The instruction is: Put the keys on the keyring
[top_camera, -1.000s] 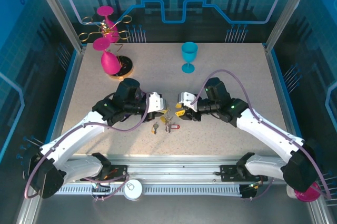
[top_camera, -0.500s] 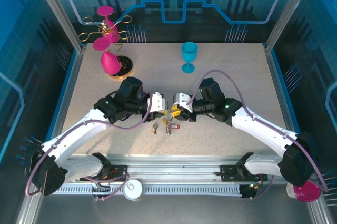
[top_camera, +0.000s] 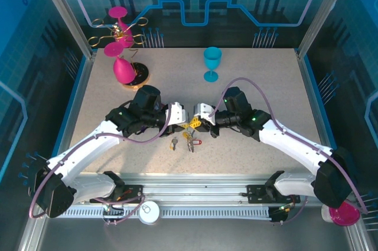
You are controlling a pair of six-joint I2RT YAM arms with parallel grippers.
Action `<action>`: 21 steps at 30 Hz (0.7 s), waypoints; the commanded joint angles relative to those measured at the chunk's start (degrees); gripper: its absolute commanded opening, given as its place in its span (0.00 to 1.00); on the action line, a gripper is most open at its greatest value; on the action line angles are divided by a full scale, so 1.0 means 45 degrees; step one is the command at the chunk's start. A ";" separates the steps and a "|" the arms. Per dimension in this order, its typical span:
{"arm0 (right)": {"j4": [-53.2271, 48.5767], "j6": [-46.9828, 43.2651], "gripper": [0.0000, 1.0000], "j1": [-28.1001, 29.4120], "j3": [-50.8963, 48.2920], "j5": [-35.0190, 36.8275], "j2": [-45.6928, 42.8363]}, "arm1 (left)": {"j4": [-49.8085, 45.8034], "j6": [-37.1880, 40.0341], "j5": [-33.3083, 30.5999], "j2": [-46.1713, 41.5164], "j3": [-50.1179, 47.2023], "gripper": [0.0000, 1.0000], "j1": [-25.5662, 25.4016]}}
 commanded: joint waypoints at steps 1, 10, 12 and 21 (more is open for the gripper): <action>0.1055 0.0719 0.00 -0.0313 -0.0516 -0.1006 -0.0494 | 0.1132 -0.0704 0.0004 -0.0465 0.0088 0.23 0.0006; 0.3011 0.2407 0.00 -0.0884 -0.1538 -0.2421 -0.1148 | 0.6413 -0.5111 0.0445 -0.2528 -0.3846 0.33 0.0480; 0.3565 0.2848 0.00 -0.0906 -0.1732 -0.2618 -0.1231 | 0.7705 -0.6036 0.0674 -0.2739 -0.4607 0.36 0.0444; 0.5443 0.4169 0.00 -0.0908 -0.2140 -0.3081 -0.1216 | 1.0182 -0.7322 0.1554 -0.2640 -0.5776 0.35 0.0233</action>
